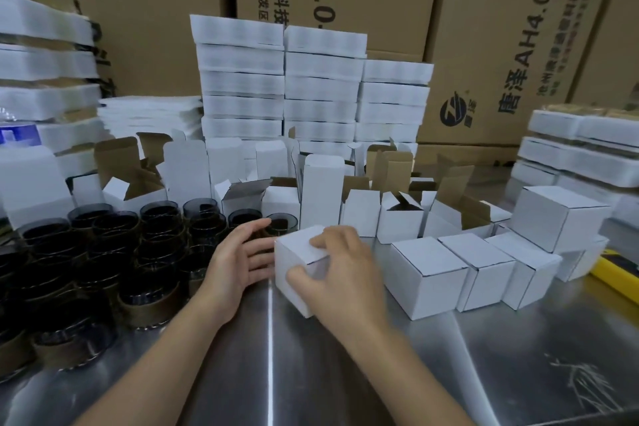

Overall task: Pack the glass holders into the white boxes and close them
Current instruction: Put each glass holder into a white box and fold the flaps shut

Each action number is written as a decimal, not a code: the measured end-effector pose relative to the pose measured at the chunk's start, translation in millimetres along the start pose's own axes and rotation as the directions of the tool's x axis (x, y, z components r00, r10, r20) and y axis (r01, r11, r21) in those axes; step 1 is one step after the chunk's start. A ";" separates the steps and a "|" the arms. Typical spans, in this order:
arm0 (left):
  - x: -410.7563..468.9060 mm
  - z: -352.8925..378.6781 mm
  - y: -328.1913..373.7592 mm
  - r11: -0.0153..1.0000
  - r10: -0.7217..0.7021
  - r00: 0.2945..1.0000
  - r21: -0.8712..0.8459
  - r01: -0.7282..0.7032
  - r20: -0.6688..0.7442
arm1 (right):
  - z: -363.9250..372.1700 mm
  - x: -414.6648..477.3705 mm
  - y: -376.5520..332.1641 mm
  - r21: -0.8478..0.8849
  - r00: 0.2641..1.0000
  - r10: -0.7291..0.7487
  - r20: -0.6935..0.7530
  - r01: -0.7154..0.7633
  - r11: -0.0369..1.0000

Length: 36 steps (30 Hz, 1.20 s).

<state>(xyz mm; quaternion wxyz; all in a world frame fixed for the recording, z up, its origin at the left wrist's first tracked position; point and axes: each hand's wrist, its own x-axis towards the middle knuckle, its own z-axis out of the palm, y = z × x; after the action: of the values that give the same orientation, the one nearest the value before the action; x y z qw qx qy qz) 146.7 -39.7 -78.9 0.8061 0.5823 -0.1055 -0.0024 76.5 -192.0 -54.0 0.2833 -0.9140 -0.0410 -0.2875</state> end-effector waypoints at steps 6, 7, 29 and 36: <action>-0.4 1.4 0.1 0.999 -0.031 0.995 0.024 0.029 0.099 | -108.5 23.2 17.8 0.295 0.934 0.056 -0.352 0.054 0.954; -0.5 1.9 -0.6 0.999 -0.037 0.993 0.033 0.033 0.112 | -127.5 27.3 27.7 0.272 0.916 0.080 -0.393 0.033 0.962; 1.9 9.1 -2.1 0.989 -0.104 0.985 0.116 0.089 0.138 | -146.5 27.9 147.8 -0.195 0.842 0.280 -0.462 -0.404 0.894; 0.0 10.3 -2.5 0.990 -0.105 0.982 0.111 0.088 0.160 | -125.5 36.8 103.5 -0.241 0.822 -0.061 -0.566 -0.093 0.966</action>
<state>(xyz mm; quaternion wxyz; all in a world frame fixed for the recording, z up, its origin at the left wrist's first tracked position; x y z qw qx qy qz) 145.2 -50.2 -78.2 0.7621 0.6256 -0.1437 -0.0843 68.7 -349.8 -0.4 0.1637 -0.8159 0.0907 -0.5471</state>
